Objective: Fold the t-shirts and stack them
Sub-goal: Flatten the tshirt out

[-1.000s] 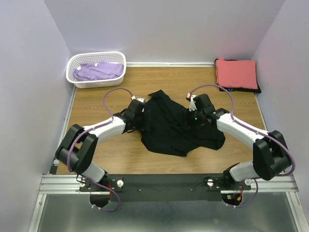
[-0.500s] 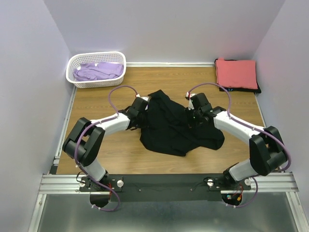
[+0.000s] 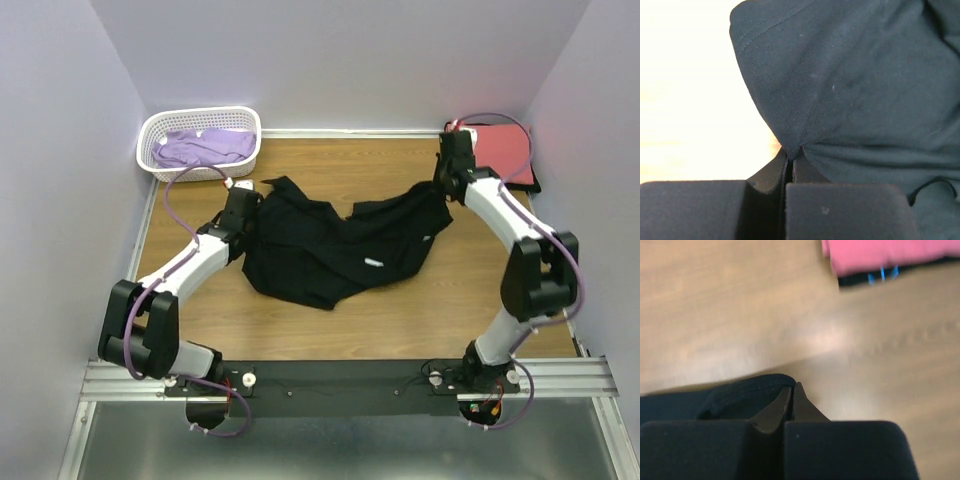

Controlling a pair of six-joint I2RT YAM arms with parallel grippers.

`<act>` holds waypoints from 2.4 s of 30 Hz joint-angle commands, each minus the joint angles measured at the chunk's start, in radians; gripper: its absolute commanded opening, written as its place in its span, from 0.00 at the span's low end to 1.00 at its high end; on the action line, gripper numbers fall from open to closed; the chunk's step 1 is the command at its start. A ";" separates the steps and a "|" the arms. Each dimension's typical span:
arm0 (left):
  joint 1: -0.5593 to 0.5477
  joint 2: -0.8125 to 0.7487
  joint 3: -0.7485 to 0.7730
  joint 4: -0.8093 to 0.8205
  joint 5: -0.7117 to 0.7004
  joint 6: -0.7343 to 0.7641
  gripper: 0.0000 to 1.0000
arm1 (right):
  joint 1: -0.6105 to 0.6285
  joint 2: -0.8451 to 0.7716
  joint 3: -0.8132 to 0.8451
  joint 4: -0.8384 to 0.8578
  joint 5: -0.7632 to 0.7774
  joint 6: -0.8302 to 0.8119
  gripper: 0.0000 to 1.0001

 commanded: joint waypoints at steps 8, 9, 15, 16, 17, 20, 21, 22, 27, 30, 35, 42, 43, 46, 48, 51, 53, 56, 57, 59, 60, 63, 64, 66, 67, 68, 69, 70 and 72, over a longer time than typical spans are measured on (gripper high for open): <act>0.043 0.137 0.127 0.014 -0.009 0.075 0.03 | -0.056 0.334 0.392 -0.011 0.058 -0.024 0.24; 0.043 0.141 0.117 0.024 -0.005 0.076 0.12 | -0.054 0.293 0.378 -0.011 0.005 -0.047 0.38; 0.045 0.121 0.080 0.068 0.003 0.069 0.34 | 0.113 0.136 0.203 -0.008 -0.318 -0.167 0.62; 0.045 0.115 0.078 0.069 -0.003 0.069 0.34 | 0.151 0.113 0.180 -0.005 -0.365 -0.190 0.62; 0.045 0.105 0.074 0.068 -0.017 0.070 0.34 | 0.191 0.108 0.163 -0.003 -0.375 -0.222 0.62; 0.045 0.099 0.066 0.069 -0.005 0.070 0.34 | 0.331 0.139 0.134 0.000 -0.419 -0.262 0.62; 0.045 0.099 0.063 0.069 -0.002 0.070 0.34 | 0.358 0.157 0.137 0.001 -0.431 -0.267 0.62; 0.045 0.096 0.061 0.069 0.003 0.070 0.33 | 0.403 0.176 0.148 0.001 -0.447 -0.271 0.61; 0.045 0.088 0.046 0.071 0.004 0.072 0.31 | 0.487 0.306 0.209 0.001 -0.477 -0.314 0.61; 0.045 0.090 0.049 0.072 0.004 0.073 0.30 | 0.529 0.373 0.253 0.000 -0.453 -0.327 0.61; 0.045 0.096 0.052 0.071 0.006 0.075 0.26 | 0.541 0.447 0.301 0.000 -0.453 -0.347 0.59; 0.045 0.102 0.055 0.065 0.001 0.081 0.15 | 0.550 0.457 0.310 -0.012 -0.461 -0.359 0.24; 0.045 0.102 0.057 0.063 -0.003 0.082 0.13 | 0.549 0.447 0.304 -0.018 -0.447 -0.360 0.15; 0.045 0.105 0.060 0.055 -0.031 0.084 0.09 | 0.550 0.349 0.231 -0.028 -0.338 -0.363 0.01; 0.046 0.107 0.061 0.052 -0.040 0.087 0.09 | 0.549 0.268 0.125 -0.031 -0.277 -0.347 0.01; 0.046 0.111 0.065 0.046 -0.062 0.086 0.09 | 0.549 0.078 -0.059 -0.038 -0.191 -0.288 0.00; 0.049 0.116 0.066 0.040 -0.075 0.086 0.09 | 0.547 -0.078 -0.136 -0.064 -0.140 -0.235 0.01; 0.051 0.124 0.068 0.037 -0.081 0.087 0.09 | 0.547 -0.272 -0.278 -0.126 -0.105 -0.109 0.00; 0.054 0.130 0.069 0.035 -0.085 0.087 0.09 | 0.547 -0.315 -0.306 -0.144 -0.097 -0.034 0.01; 0.057 0.138 0.071 0.032 -0.088 0.084 0.09 | 0.549 -0.437 -0.374 -0.202 -0.057 0.062 0.01; 0.062 0.138 0.071 0.034 -0.089 0.084 0.09 | 0.549 -0.483 -0.394 -0.213 -0.065 0.178 0.01; 0.063 0.142 0.068 0.034 -0.095 0.081 0.09 | 0.549 -0.653 -0.467 -0.241 -0.094 0.363 0.01; 0.066 0.142 0.068 0.029 -0.098 0.081 0.09 | 0.549 -0.689 -0.477 -0.286 -0.077 0.420 0.01; 0.068 0.148 0.071 0.025 -0.115 0.079 0.09 | 0.549 -0.805 -0.516 -0.322 -0.050 0.556 0.01; 0.069 0.150 0.071 0.020 -0.120 0.078 0.09 | 0.549 -0.846 -0.529 -0.366 -0.037 0.601 0.01; 0.072 0.151 0.071 0.017 -0.130 0.078 0.09 | 0.549 -0.896 -0.545 -0.385 -0.031 0.636 0.01; 0.072 0.151 0.071 0.014 -0.134 0.078 0.09 | 0.547 -0.938 -0.565 -0.411 -0.019 0.711 0.01; 0.074 0.151 0.072 0.014 -0.138 0.076 0.09 | 0.549 -1.026 -0.572 -0.470 -0.005 0.744 0.01; 0.077 0.153 0.074 0.011 -0.143 0.075 0.09 | 0.549 -1.144 -0.575 -0.518 0.015 0.798 0.02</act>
